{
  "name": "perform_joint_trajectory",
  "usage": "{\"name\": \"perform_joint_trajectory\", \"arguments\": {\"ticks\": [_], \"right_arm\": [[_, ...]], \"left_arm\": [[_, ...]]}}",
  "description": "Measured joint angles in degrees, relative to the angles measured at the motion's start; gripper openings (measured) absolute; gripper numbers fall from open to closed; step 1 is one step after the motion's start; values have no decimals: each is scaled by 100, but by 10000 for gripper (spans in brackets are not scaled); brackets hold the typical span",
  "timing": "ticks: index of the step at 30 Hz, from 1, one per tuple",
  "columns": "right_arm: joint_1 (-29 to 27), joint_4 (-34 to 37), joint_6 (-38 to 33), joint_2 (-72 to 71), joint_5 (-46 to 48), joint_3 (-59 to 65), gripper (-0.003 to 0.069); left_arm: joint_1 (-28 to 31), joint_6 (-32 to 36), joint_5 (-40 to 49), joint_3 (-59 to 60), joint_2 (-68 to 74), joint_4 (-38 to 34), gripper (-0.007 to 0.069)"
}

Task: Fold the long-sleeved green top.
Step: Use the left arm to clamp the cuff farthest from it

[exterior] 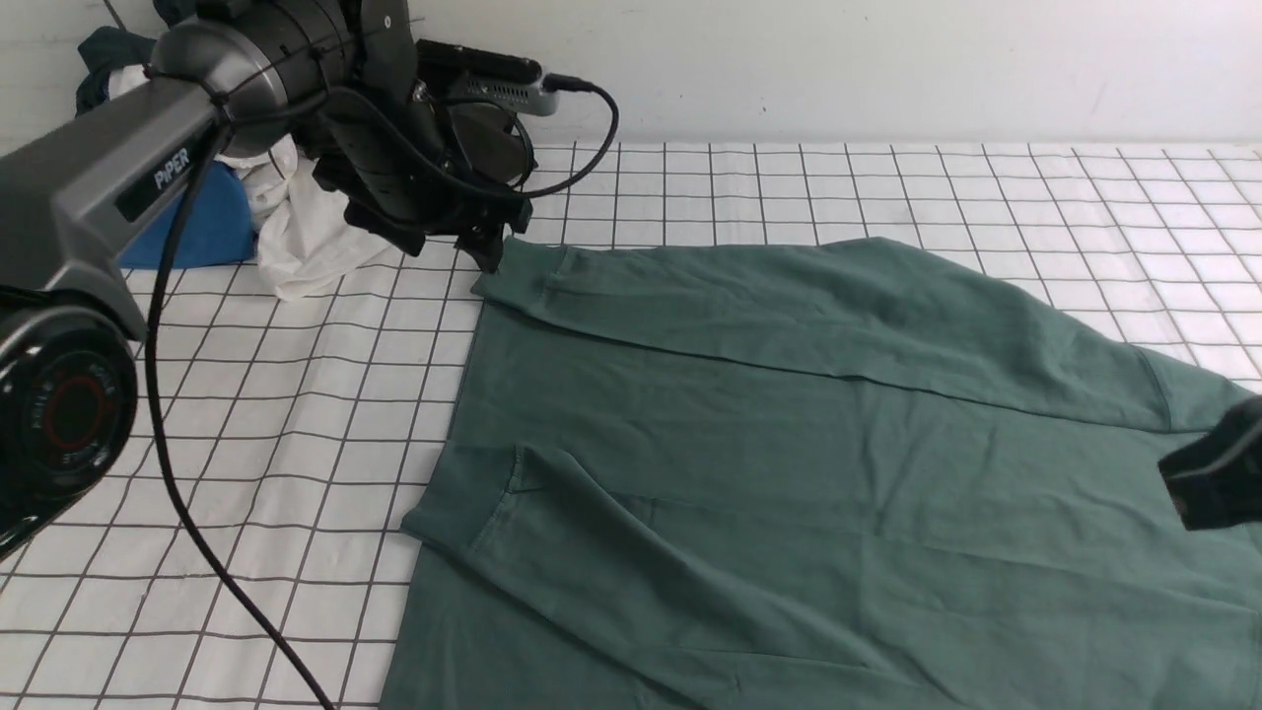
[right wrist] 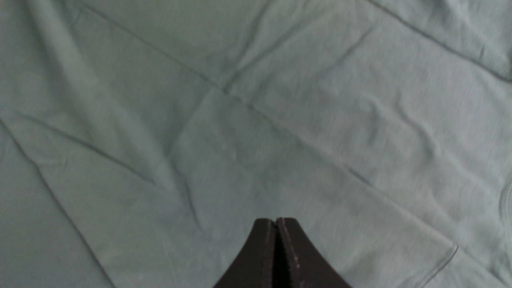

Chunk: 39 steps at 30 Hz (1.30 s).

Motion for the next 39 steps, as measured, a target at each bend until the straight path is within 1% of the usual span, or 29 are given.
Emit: {"name": "perform_joint_trajectory", "arguments": {"ticks": [1,2,6,10,14,17,19,21,24,27,28,29,32,39], "right_arm": [[0,0,0,0,0,0,-15],[0,0,10,128,-31,-101,-15],[0,0,12,261,-65,-130,-15],[0,0,17,311,-73,-130,-15],[0,-16,17,342,-75,-130,-15],[0,-16,17,347,-75,-130,-15],[0,-16,17,347,-75,-130,-15],[0,-16,17,347,-75,-130,-15],[0,-16,17,347,-69,-130,-15],[0,14,17,347,-69,-130,-15],[0,25,17,347,-69,-130,-15],[0,54,17,347,-69,-130,-15],[0,77,17,347,-60,-130,-15],[0,94,17,347,-23,-130,-15]], "left_arm": [[0,0,-30,0,0,0,496],[5,-150,-305,-171,252,-16,487],[12,-318,-857,-326,735,-33,467],[12,-525,-1181,-365,1024,-16,445],[12,-883,-1377,-370,1248,200,396],[12,-1006,-1405,-376,1272,317,339],[12,-1007,-1405,-376,1272,372,274],[12,-1007,-1399,-376,1272,372,243],[12,-1007,-1332,-376,1272,372,134],[12,-988,-1305,-376,1272,372,52],[12,-988,-1305,-376,1272,372,43],[12,-963,-1291,-381,1272,372,16],[12,-797,-1219,-387,1259,327,-5],[12,-395,-900,-387,764,155,-7]]}}
